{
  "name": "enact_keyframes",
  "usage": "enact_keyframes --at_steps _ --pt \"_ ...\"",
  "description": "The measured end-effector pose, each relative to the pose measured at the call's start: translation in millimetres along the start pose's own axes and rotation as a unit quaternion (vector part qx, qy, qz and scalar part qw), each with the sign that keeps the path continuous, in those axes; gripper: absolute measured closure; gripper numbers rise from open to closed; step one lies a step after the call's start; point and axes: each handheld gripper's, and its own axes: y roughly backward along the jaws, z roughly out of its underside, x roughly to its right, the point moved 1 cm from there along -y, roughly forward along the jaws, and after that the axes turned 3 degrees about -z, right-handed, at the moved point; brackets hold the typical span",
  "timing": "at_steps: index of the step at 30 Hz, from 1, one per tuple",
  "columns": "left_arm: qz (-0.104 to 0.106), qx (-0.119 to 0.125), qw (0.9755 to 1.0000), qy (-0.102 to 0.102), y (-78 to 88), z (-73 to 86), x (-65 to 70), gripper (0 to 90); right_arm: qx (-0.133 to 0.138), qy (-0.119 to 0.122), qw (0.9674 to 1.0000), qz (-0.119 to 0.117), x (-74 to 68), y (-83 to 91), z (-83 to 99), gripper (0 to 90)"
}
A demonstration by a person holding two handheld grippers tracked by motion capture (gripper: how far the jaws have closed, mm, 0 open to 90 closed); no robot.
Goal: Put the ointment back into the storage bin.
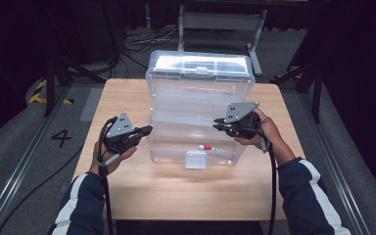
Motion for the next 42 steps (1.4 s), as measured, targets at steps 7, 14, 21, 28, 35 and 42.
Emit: enact_keyframes --at_steps 7,14,21,28,35,42 --pt "-0.03 0.012 0.9994 0.014 -1.9 0.4 -13.0 90.0 0.0 -0.002 1.0 0.001 -0.3 0.1 0.2 81.1" --pt "-0.045 0.023 0.9982 0.032 -4.2 -5.0 -26.2 90.0 0.004 -0.004 1.0 -0.002 -1.5 -0.7 1.2 81.2" --pt "-0.049 0.043 0.9965 0.051 -10.8 -14.5 -43.1 90.0 0.005 -0.004 1.0 -0.005 -1.4 -1.6 1.0 81.1" --pt "-0.04 0.044 0.9966 0.057 -21.8 -24.5 -47.8 90.0 0.005 -0.003 1.0 -0.005 -2.3 -2.0 1.1 81.1" --pt "-0.041 0.052 0.9961 0.059 -26.1 -36.9 -51.5 90.0 0.006 -0.004 1.0 -0.007 -3.0 -2.2 2.1 81.1" --pt "-0.049 0.054 0.996 0.052 -26.8 -53.1 -54.8 90.0 0.01 -0.006 0.9999 -0.008 -3.9 -2.8 3.2 81.1"
